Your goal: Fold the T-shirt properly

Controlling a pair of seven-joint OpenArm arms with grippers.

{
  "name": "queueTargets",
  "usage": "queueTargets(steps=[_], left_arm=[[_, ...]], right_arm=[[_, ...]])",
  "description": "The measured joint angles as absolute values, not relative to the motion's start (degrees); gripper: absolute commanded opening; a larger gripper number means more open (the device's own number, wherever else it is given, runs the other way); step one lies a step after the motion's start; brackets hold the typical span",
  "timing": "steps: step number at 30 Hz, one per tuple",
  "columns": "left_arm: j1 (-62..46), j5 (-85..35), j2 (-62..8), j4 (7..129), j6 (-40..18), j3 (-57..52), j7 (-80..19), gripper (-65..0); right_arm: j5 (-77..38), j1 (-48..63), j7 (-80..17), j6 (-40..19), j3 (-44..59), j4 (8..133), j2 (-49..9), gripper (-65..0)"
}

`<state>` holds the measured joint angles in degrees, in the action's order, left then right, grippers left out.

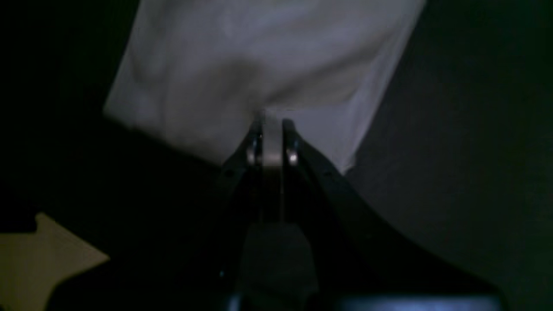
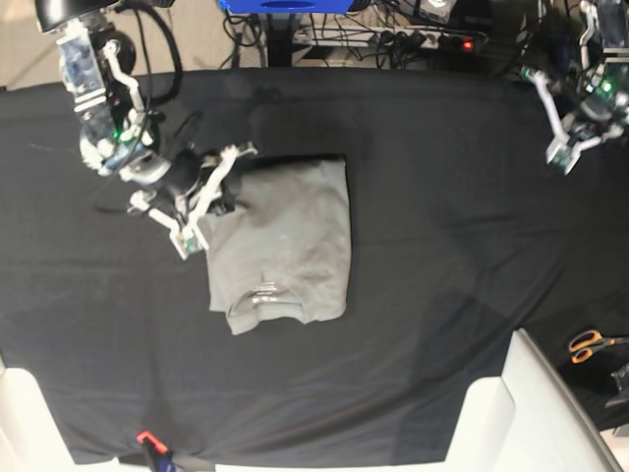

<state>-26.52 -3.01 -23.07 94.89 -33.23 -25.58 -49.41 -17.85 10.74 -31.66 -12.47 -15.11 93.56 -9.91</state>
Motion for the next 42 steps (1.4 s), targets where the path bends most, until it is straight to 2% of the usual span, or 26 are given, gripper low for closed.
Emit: queueTargets(steps=[7, 17, 20, 24, 27, 32, 38, 42], left_arm=[[-26.70, -3.20, -21.63, 98.19, -33.41, -27.35, -48.77, -65.0], [-26.55, -3.25, -19.99, 98.24, -33.43, -27.03, -48.64, -65.0], [-26.55, -3.44, -19.99, 98.24, -33.43, -27.03, -48.66, -65.0], [-26.52, -3.22, -20.25, 98.13, -33.41, -27.07, -48.66, -65.0], [-26.52, -3.42, -20.08, 98.13, -33.43, -26.96, -48.64, -65.0], [-26.52, -3.44, -20.03, 98.13, -33.43, -27.00, -48.64, -65.0], [-26.52, -3.42, -20.03, 98.13, -33.43, -26.94, -48.64, -65.0], [-26.52, -3.33, -20.05, 98.13, -33.43, -26.96, -48.66, -65.0]], right_arm=[[-23.81, 9.89, -28.10, -15.62, -12.62, 83.57, -9.80, -64.8], [-24.53, 8.97, -25.61, -15.03, -2.31, 73.84, -8.86, -64.8], [-24.25, 10.46, -26.52, -14.57, -0.43, 75.50, -7.20, -64.8], [-24.03, 15.09, -29.26, -14.44, -0.10, 87.02, -7.29, -64.8], [-24.05, 12.10, -34.63, -15.07, 0.03, 91.39, -6.68, -64.8], [-24.51, 8.27, -35.55, -15.46, -6.04, 91.37, -4.43, -64.8], [-23.86, 2.59, -34.79, -14.63, -7.01, 78.76, -2.55, -64.8], [-24.62, 1.91, -27.70, -15.31, -6.72, 70.61, -2.61, -64.8]])
